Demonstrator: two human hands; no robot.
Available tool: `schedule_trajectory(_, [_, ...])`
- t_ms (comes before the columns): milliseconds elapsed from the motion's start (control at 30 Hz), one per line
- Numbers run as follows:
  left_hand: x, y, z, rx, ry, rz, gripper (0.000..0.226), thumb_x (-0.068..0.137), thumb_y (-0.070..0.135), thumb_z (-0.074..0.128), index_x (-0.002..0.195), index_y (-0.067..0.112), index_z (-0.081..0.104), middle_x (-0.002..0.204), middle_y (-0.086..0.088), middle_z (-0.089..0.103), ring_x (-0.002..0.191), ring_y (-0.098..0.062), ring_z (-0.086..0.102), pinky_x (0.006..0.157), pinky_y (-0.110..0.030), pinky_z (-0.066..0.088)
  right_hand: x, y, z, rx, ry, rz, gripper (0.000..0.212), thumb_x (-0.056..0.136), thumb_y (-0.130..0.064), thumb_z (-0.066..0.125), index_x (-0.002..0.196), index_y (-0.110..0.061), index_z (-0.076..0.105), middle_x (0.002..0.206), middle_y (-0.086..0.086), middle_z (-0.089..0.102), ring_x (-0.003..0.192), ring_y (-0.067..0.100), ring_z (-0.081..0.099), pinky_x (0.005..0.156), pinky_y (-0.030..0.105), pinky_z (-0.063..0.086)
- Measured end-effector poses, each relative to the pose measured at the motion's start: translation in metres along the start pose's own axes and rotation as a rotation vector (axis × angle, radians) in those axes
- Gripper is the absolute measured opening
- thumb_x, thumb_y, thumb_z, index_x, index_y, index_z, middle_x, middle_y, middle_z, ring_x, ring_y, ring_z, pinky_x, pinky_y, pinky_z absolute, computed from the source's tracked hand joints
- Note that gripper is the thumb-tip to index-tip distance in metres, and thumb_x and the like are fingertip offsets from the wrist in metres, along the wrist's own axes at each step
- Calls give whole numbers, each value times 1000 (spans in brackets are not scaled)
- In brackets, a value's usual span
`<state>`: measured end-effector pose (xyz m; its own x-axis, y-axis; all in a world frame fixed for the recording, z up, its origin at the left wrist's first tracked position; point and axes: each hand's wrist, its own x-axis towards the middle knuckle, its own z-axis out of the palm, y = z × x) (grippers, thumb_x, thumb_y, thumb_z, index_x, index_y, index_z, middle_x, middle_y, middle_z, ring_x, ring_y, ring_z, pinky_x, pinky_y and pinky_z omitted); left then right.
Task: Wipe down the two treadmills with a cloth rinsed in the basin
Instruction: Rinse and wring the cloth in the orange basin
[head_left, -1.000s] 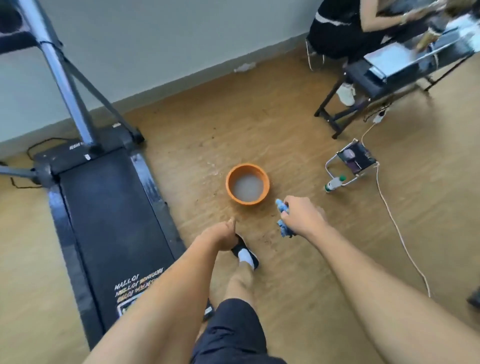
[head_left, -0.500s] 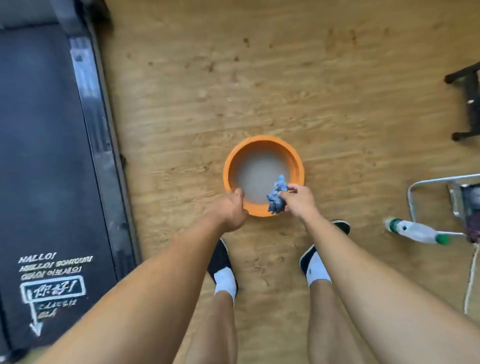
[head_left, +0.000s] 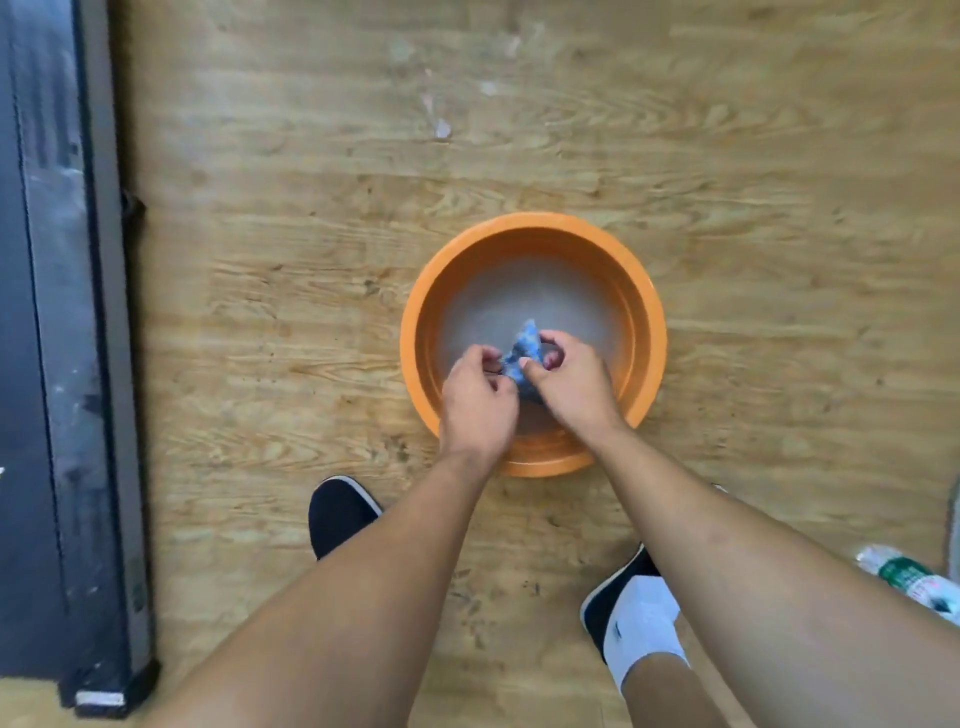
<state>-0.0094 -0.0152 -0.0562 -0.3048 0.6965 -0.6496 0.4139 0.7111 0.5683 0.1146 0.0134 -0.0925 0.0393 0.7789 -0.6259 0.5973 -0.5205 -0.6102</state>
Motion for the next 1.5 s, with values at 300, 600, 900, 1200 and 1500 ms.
schedule_trajectory(300, [43, -3, -8, 233, -131, 31, 36, 95, 5, 56, 130, 14, 63, 138, -6, 60, 129, -23, 57, 108, -24, 36, 49, 4, -4, -182, 208, 103, 22, 89, -18, 74, 111, -20, 69, 105, 6, 71, 101, 31, 68, 90, 39, 53])
schedule_trajectory(600, [50, -5, 2, -5, -170, -120, 54, 86, -6, 43, 130, 21, 60, 129, -5, 66, 109, -29, 65, 93, -33, 50, 44, 11, 26, -27, 142, 131, 35, 82, 5, 57, 68, -19, 36, 69, 1, 48, 73, 27, 51, 61, 37, 31])
schedule_trajectory(900, [63, -17, 25, -281, -4, -350, 18, 103, 20, 63, 116, 10, 70, 106, -6, 73, 98, -25, 70, 85, -31, 54, 39, 13, 35, 119, 31, 130, 20, 96, -27, 73, 110, -14, 67, 98, 3, 75, 92, 24, 69, 81, 33, 51])
schedule_trajectory(1200, [69, -10, 63, -409, 38, -368, 43, 104, 45, 50, 75, 15, 59, 72, -4, 65, 75, -28, 63, 76, -43, 58, 59, 5, 17, 18, 91, 379, 48, 94, -51, 66, 90, -4, 75, 92, 16, 76, 86, 35, 69, 76, 36, 51])
schedule_trajectory(1500, [79, -3, 54, -585, 315, -554, 37, 93, 22, 73, 61, 14, 57, 58, 6, 52, 53, -15, 43, 56, -29, 41, 63, 6, -9, 537, -271, 337, 24, 89, -20, 83, 106, -9, 69, 100, 12, 79, 91, 29, 75, 68, 29, 57])
